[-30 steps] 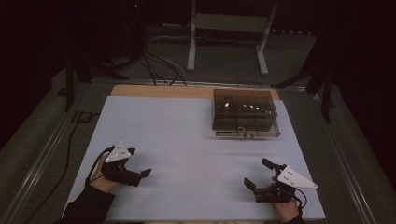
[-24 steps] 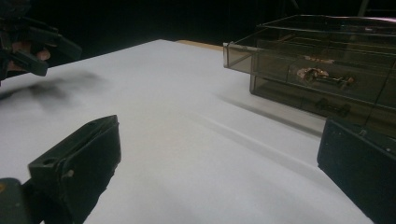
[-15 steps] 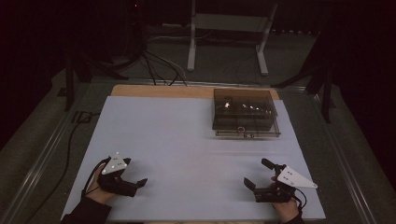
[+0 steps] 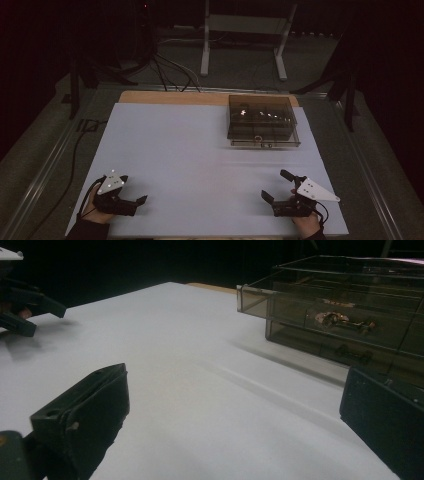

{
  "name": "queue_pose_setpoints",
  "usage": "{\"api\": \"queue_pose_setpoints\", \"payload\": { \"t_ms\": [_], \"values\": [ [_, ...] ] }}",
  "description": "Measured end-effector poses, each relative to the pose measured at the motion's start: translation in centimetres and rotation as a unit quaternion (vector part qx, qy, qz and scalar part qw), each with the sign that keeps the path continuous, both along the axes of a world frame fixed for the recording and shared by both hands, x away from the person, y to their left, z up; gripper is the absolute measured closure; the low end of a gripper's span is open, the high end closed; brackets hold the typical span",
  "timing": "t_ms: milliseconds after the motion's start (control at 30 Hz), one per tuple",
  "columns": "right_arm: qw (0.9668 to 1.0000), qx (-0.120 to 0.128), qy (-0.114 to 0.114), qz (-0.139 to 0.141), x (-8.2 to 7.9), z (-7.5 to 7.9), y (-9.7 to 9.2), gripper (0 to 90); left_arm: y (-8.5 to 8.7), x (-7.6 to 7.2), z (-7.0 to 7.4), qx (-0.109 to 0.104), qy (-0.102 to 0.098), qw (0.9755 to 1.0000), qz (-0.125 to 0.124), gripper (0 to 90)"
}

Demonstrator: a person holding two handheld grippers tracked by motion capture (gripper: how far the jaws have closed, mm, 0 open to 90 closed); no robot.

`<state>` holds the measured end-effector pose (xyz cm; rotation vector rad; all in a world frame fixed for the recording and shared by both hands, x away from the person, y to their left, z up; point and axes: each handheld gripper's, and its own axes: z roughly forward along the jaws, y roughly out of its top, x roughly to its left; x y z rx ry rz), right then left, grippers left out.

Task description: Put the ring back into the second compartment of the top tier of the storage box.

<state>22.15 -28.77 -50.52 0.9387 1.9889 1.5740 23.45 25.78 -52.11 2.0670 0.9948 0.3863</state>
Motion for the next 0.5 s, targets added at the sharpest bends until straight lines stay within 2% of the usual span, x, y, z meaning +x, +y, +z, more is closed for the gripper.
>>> {"api": "queue_pose_setpoints", "payload": {
  "t_ms": [100, 267, 500],
  "values": [
    [1.0000, 0.001, 0.001, 0.000, 0.06, -0.03, -0.05, 0.0, 0.05, -0.05, -0.05, 0.002, -0.002, 1.0000, -0.005, 0.7],
    [1.0000, -0.002, 0.002, -0.002, 0.12, -0.09, -0.01, 0.0, -0.37, 0.05, -0.29, 0.011, 0.009, 0.9997, -0.020, 0.7],
    [1.0000, -0.002, 0.001, -0.001, 0.10, -0.08, 0.03, 0.0, -0.42, 0.07, -0.41, 0.009, 0.014, 0.9997, -0.018, 0.7]
  ]
}}
